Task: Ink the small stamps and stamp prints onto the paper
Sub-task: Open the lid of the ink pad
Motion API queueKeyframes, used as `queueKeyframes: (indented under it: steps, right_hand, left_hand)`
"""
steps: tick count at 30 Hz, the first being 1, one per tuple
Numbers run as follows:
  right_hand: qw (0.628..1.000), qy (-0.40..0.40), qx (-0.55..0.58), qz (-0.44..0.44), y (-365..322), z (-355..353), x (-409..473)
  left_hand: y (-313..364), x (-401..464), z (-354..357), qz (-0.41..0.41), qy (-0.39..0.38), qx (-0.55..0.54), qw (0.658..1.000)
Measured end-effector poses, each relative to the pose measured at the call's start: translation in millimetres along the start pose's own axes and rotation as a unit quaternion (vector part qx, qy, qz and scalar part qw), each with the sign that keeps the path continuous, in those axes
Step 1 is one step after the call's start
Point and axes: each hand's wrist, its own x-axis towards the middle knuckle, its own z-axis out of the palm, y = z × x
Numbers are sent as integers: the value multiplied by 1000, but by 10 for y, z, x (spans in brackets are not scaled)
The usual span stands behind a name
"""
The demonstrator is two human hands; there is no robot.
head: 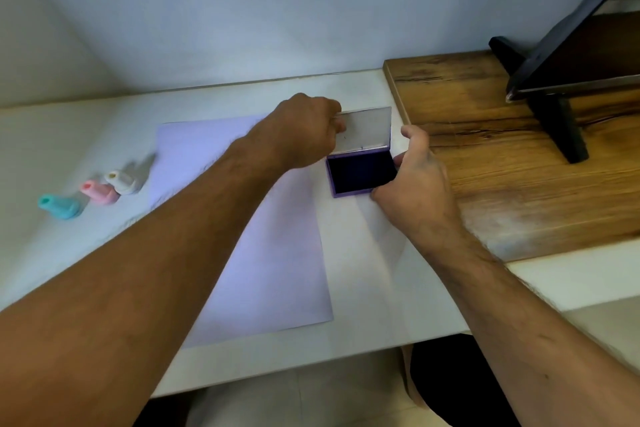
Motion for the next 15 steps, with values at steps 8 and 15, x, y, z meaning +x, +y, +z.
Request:
queueKeyframes:
  steps: [8, 15]
  right_hand:
    - [1000, -23, 2, 12, -18, 10, 21]
    - [1000, -21, -12, -9, -137, 7, -68]
  left_hand:
    - [-55, 145, 65, -6, -44, -22, 999]
    - [-111, 138, 137, -8, -26, -26, 999]
